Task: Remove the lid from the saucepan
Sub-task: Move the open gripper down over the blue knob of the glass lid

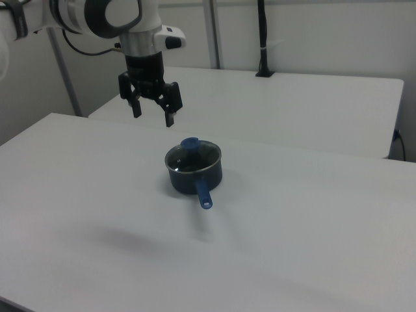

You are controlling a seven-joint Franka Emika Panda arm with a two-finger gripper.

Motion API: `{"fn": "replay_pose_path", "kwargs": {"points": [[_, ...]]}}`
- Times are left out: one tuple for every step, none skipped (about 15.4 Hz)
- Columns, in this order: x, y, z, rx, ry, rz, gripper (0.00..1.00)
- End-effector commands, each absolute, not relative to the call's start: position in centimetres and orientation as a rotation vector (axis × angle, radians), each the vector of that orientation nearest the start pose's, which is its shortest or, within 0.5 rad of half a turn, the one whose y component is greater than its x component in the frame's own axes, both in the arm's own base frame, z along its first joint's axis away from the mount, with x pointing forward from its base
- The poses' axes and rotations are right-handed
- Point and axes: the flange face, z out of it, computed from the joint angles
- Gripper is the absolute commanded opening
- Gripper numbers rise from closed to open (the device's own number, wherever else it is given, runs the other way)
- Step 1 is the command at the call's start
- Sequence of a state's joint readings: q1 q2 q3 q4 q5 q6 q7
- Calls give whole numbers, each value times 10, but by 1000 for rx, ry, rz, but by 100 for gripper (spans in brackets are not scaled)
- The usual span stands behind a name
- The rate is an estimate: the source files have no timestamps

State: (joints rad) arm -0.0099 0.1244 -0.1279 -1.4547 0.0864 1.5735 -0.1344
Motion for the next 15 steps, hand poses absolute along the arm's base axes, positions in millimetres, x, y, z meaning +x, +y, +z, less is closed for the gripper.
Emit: {"fn": "replay_pose_path", "kwargs": {"points": [[608, -53, 597, -3059, 123, -103, 100], [614, -51, 588, -3062, 155, -90, 100], [619, -46, 578, -3066, 172, -70, 100], [625, -40, 568, -3072, 184, -48, 100], [636, -29, 558, -3077, 216, -30, 100], [646, -17, 543, -3077, 278, -8, 100], [655, -10, 534, -3073, 341, -39, 100], [669, 3, 521, -3054, 469, -114, 100], [679, 7, 511, -3037, 553, -158, 100], [686, 10, 500, -3025, 610, -181, 100], [691, 11, 492, -3018, 636, -200, 100], [694, 10, 492, -3013, 640, -229, 100], [697, 6, 494, -3006, 648, -265, 100], [702, -2, 490, -3002, 671, -302, 100], [706, -4, 488, -2998, 676, -342, 100]]}}
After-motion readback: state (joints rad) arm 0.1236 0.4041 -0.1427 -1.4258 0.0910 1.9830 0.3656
